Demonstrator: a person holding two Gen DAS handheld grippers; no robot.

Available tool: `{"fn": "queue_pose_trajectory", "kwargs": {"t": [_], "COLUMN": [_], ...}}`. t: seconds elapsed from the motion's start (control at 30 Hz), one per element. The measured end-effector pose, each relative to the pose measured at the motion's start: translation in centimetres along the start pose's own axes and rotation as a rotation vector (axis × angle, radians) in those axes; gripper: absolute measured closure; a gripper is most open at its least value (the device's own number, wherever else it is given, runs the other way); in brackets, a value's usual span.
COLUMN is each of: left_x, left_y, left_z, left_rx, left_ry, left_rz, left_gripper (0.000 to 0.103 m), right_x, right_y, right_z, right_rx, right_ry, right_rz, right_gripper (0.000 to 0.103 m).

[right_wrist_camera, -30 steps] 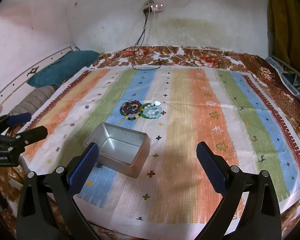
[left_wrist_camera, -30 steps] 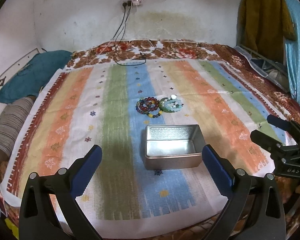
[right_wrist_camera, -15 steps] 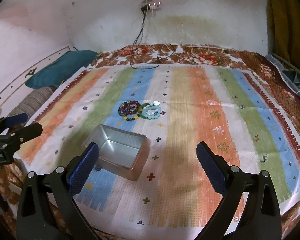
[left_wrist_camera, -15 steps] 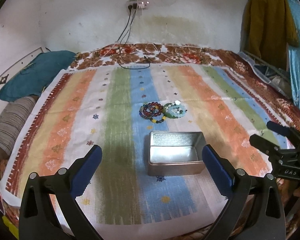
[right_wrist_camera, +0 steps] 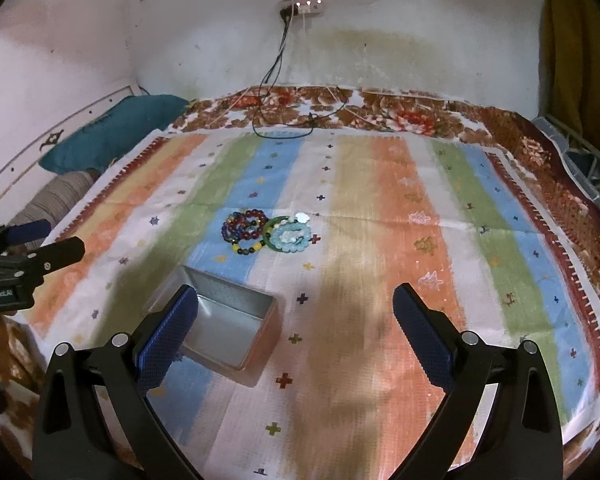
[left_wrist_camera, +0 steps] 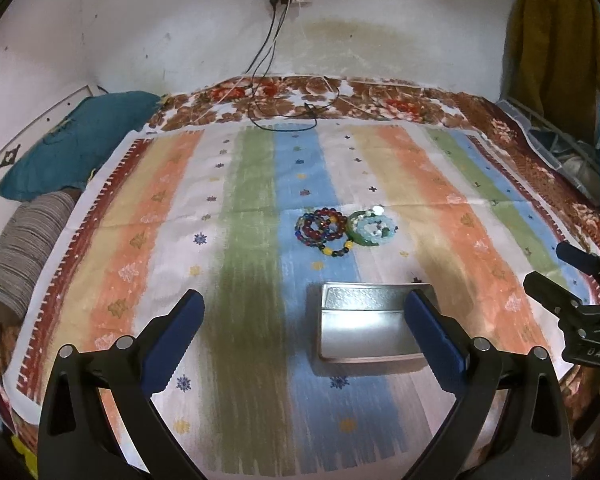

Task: Organize jewelry
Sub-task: 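Move both tools forward toward the bracelet pile beside the silver tin, then lower both open tools over the bracelet pile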

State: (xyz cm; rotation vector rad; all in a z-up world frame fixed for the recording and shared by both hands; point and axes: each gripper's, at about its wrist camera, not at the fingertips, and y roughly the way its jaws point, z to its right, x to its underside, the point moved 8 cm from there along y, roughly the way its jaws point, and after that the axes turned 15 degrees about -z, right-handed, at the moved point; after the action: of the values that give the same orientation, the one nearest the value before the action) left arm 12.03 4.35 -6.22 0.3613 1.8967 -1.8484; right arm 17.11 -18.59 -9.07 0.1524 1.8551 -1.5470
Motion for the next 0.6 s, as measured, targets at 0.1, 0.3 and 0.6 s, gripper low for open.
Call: {"fn": "queue_pose_trajectory", "kwargs": {"t": [0.1, 0.3, 0.6], "left_x": [-0.3, -1.1, -2.5], "left_y": [-0.1, 0.5, 1.9], "left_z": [0.4, 0.6, 0.9], "left_rx": [0.002, -0.008, -0.026], "left_ry": [0.013, 0.025, 0.025], "left_rz": [0.008, 0.003, -0.013], "left_gripper": [0.006, 0.006, 0.006], "right_x": [-0.4, -1.3, -2.4], "right_y": [0.3, 0.9, 2.5], "right_z": [0.0, 0.3, 0.2], "right_rx": [-0.024, -0.034, -0.05], "right_ry": [0.008, 0.02, 0.027], "right_rz": [-0.007, -0.018, -0.053], "right_gripper": [0.004, 0.004, 0.004]}}
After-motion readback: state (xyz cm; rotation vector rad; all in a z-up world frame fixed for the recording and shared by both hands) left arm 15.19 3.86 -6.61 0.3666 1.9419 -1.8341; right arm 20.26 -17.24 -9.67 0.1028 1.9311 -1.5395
